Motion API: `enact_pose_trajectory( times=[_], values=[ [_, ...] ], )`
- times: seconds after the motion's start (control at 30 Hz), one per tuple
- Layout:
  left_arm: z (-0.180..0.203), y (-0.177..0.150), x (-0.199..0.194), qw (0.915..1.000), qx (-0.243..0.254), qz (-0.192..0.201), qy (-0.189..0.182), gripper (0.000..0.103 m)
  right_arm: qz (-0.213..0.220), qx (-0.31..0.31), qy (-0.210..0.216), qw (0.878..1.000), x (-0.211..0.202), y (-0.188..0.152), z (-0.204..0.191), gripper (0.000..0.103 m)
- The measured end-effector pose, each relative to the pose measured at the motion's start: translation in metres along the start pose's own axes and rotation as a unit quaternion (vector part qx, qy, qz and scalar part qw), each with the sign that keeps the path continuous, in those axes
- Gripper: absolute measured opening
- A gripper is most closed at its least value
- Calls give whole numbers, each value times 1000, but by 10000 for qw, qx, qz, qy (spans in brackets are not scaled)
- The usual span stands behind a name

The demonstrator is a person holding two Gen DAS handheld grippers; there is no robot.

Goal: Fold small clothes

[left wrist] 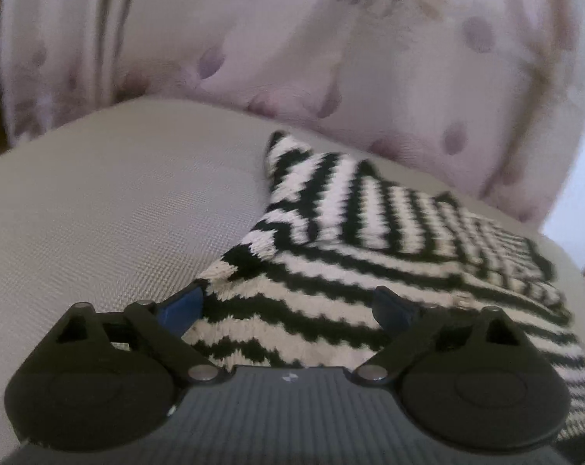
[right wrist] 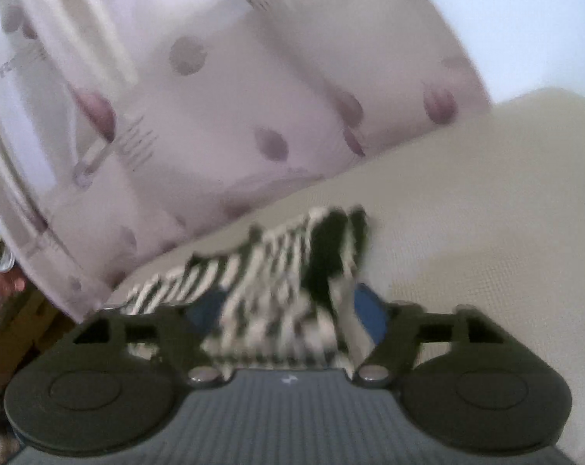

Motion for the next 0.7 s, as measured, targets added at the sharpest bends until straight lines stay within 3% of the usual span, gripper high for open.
enact_pose_trajectory(
  times=[0.13, 0.23, 0.37, 0.5, 0.63, 0.7],
  values=[
    [-2, 4, -35, 9981, 495, 363, -14, 100, -282, 56, 41, 9996, -58, -47, -14, 83],
    [-19, 5, -49, 9970, 655, 401, 60, 100, -437, -442, -200, 9979, -83, -76, -40, 83],
    [-52, 5, -55, 9993, 368, -83, -68, 99, -573, -1003, -663, 9911, -86, -97, -65, 82],
    [-79, -5, -59, 9980, 102, -589, -199, 94, -607, -872, -617, 9924, -78, -108, -72, 82],
    [-94, -12, -61, 9967, -45, -733, -340, 88, -615, -855, -544, 9929, -72, -113, -82, 81],
    [-94, -14, -64, 9970, 23, -686, -355, 78, -659, -872, -533, 9926, -71, -115, -86, 81]
  ],
)
Point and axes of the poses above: each gripper's, at about its wrist camera, not at the fingertips, and x roughly the way its jaws point, z to its right, y to its top, the point moved 2 cm from there along x, roughly the way its jaws point, and after that the axes turned 11 degrees about -x, right-handed, at the moved point
